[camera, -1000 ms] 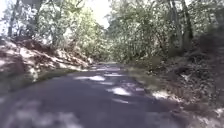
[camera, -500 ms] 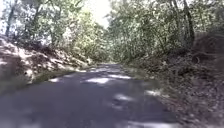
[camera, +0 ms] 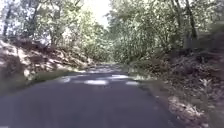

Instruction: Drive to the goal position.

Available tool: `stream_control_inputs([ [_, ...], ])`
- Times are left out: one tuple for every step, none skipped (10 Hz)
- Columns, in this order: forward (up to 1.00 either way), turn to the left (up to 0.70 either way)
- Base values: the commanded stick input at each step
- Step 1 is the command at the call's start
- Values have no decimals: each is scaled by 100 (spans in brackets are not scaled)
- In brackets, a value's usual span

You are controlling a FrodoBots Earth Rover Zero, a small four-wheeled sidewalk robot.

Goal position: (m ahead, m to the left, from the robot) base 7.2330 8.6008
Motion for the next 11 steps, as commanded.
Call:
stream_control_inputs([
  [45,0],
  [45,0],
  [45,0],
  [45,0],
  [45,0],
  [45,0],
  [45,0],
  [45,0],
  [45,0],
  [45,0],
  [45,0],
])
